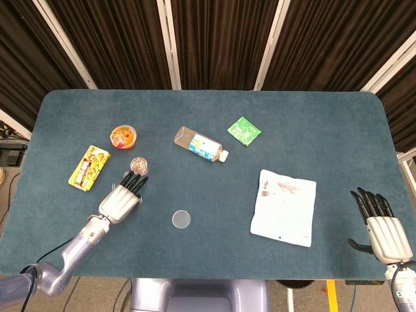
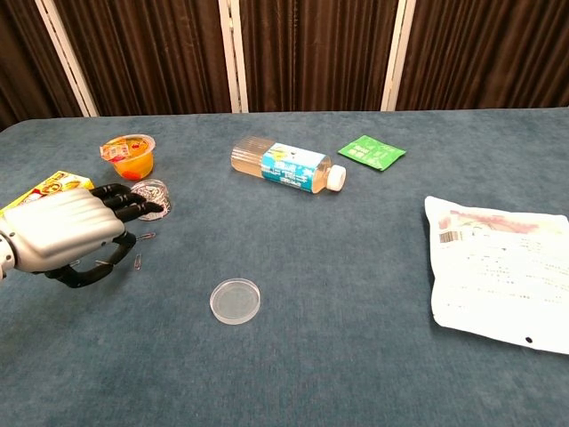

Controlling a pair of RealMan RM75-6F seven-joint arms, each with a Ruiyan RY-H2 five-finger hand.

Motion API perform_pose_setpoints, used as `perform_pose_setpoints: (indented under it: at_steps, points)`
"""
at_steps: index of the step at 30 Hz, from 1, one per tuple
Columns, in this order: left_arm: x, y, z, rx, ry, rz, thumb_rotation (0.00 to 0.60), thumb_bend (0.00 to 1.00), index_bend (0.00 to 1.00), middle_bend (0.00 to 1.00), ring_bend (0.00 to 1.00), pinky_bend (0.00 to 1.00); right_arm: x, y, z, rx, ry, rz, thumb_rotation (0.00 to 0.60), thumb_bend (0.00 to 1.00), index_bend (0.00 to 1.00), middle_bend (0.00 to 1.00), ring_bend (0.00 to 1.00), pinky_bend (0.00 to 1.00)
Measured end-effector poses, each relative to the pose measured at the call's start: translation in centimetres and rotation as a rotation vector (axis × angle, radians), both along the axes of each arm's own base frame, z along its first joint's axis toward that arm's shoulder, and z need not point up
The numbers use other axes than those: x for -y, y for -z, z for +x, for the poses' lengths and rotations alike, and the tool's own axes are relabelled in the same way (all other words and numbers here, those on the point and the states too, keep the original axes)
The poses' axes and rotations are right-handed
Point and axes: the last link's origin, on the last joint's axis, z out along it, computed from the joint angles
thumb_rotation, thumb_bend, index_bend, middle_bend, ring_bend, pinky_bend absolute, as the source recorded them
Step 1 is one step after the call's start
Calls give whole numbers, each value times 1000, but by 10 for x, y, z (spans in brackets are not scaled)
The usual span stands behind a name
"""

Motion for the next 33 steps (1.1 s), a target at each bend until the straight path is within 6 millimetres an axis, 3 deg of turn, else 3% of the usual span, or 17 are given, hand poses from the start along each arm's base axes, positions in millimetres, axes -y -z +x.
perform_pose_setpoints:
  at_steps: [6, 18, 33]
  points:
    - [-9, -9, 3, 44, -12, 41, 600, 500, 601, 0, 0, 0, -1, 0, 0, 2, -3, -3, 600, 0, 0, 0, 0, 0]
    - [-55, -30, 9, 115, -78, 160, 600, 464, 602, 0, 0, 0, 1, 2, 1, 0, -2, 5, 600, 0, 0, 0, 0, 0]
    - [-94, -17, 20, 125, -139, 192, 600, 447, 595, 0, 0, 0, 1, -2, -3, 7, 12, -2, 600, 0, 0, 0, 0, 0]
